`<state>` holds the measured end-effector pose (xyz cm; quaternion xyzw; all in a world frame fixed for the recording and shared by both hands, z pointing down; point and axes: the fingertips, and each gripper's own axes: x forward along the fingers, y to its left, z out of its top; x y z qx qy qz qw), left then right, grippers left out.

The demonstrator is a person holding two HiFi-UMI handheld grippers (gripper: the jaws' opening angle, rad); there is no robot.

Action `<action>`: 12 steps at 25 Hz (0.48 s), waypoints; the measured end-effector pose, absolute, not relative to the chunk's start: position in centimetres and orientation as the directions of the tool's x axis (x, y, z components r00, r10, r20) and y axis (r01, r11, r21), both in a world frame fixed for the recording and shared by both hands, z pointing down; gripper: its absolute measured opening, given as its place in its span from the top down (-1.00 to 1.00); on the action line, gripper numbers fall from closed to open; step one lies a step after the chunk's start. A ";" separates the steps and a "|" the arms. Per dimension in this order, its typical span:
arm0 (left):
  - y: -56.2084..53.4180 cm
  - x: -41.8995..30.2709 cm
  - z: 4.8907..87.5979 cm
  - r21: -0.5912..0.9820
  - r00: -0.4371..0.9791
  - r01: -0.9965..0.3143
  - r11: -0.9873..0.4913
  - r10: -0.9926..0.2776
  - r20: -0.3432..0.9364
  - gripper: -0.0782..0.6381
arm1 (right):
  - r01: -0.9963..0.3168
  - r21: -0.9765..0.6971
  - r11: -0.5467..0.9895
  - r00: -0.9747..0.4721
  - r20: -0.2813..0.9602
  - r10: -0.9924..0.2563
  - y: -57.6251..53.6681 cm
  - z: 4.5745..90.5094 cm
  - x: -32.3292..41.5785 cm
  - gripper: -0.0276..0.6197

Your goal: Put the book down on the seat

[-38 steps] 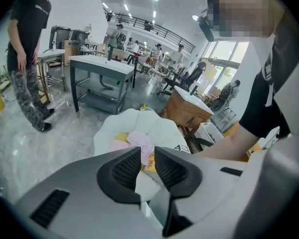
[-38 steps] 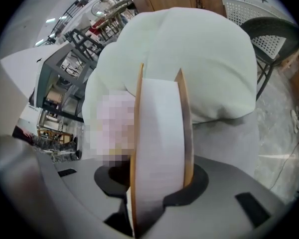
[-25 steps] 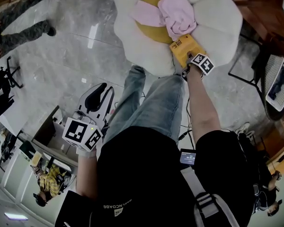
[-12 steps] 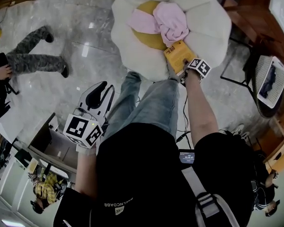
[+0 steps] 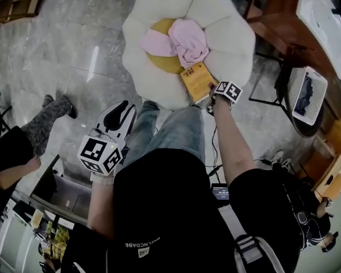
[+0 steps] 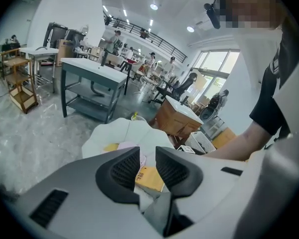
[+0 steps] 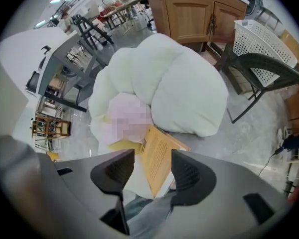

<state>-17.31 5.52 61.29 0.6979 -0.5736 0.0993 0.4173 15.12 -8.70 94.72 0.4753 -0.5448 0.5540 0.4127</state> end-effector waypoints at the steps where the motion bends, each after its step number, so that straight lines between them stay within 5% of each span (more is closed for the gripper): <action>1: 5.1 -17.2 61.2 0.472 0.331 -0.882 -0.005 -0.719 0.612 0.53 | -0.974 -0.219 -0.058 -0.215 0.975 -0.065 -8.9 94.1 14.9 0.21; 12: -0.3 -14.9 59.1 0.503 0.464 -0.848 -0.165 -0.690 0.556 0.53 | -0.927 -0.369 -0.070 -0.354 0.920 -0.166 -11.4 84.6 12.5 0.21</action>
